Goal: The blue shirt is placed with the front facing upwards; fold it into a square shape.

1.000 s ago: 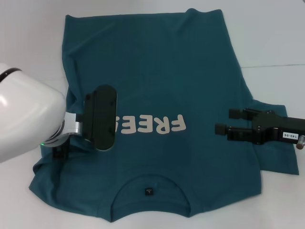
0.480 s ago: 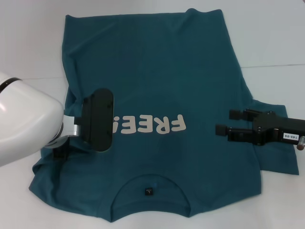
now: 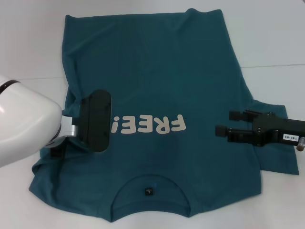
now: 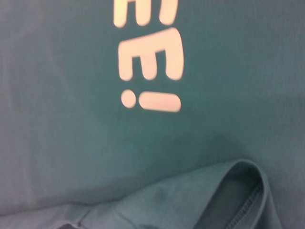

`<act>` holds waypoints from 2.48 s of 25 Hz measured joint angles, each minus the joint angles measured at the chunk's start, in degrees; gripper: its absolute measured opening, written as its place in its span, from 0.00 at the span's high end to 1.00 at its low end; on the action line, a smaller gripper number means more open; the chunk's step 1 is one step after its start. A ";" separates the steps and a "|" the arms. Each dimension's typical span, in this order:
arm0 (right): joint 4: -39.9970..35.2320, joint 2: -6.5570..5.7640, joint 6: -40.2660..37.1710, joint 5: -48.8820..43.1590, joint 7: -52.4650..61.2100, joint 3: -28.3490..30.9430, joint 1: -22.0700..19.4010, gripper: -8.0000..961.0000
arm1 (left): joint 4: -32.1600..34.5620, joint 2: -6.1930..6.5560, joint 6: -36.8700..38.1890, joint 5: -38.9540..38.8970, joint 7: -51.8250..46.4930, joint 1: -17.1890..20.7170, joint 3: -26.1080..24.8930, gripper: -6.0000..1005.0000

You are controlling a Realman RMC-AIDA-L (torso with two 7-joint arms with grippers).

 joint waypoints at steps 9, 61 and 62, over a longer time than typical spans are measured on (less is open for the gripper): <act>0.00 0.00 -0.08 0.00 0.00 0.00 -0.03 0.02 | -1.05 -0.01 3.25 0.70 0.50 -0.09 0.37 0.96; 0.00 -0.07 -0.05 0.69 0.00 0.59 0.32 0.02 | 0.60 -0.01 -0.76 0.37 0.96 -0.75 -2.78 0.52; 0.00 -0.05 -0.01 0.67 0.00 0.57 0.30 0.02 | 1.14 -0.01 -1.27 0.36 0.98 -1.01 -2.82 0.54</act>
